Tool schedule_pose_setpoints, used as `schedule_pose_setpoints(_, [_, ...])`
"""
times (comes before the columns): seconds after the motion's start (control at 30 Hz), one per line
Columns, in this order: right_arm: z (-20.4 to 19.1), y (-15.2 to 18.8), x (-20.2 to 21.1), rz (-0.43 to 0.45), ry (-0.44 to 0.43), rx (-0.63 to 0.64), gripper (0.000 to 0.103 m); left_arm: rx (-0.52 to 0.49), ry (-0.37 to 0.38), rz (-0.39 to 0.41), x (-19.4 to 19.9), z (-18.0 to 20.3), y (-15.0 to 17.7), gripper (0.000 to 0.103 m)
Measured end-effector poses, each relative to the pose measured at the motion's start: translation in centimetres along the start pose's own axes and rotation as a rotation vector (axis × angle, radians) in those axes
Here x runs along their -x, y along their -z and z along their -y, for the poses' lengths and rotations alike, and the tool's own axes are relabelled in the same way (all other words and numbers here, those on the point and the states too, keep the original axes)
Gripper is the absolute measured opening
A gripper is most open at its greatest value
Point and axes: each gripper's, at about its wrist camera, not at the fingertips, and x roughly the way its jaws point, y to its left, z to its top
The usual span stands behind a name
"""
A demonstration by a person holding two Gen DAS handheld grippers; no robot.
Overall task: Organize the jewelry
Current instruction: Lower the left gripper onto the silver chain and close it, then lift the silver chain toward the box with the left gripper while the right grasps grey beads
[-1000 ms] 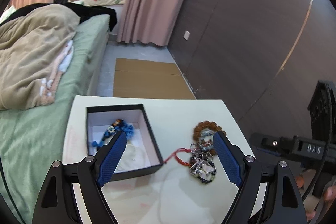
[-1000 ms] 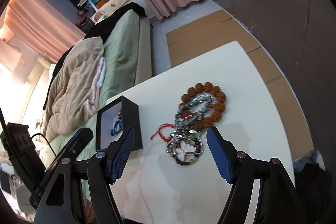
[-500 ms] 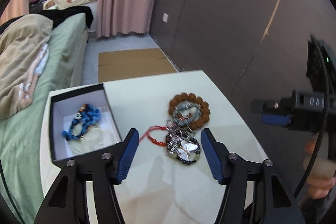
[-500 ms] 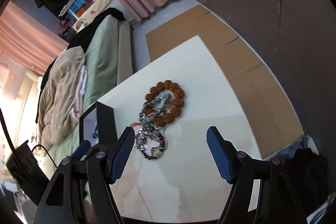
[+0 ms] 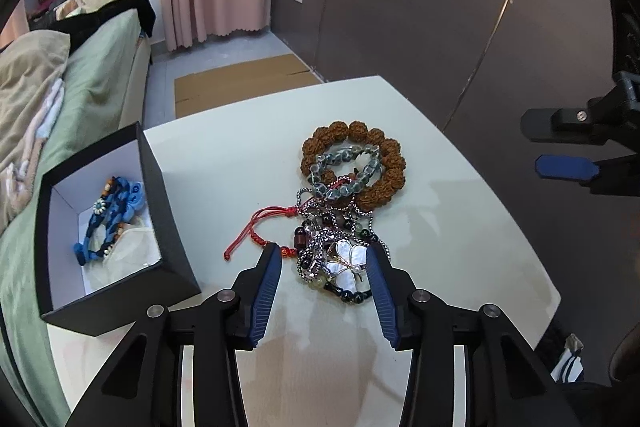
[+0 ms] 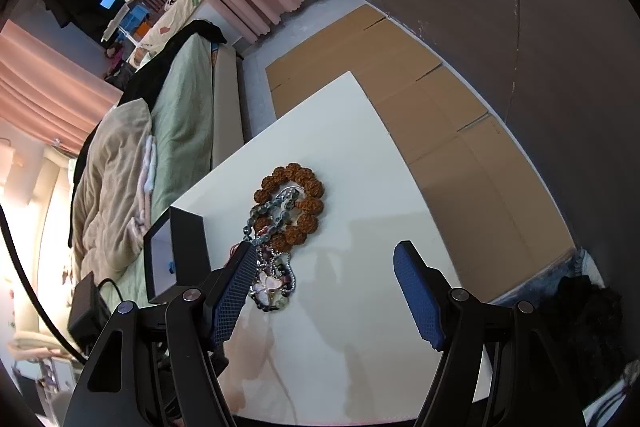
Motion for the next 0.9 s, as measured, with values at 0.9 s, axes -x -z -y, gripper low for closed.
schedule_pose_setpoints(0.9, [0.1, 0.3, -1.2, -0.051, 0.017, 0.017, 0.071, 0.041, -0.033, 0.049, 1.0, -1.1, -0.7, 0.011])
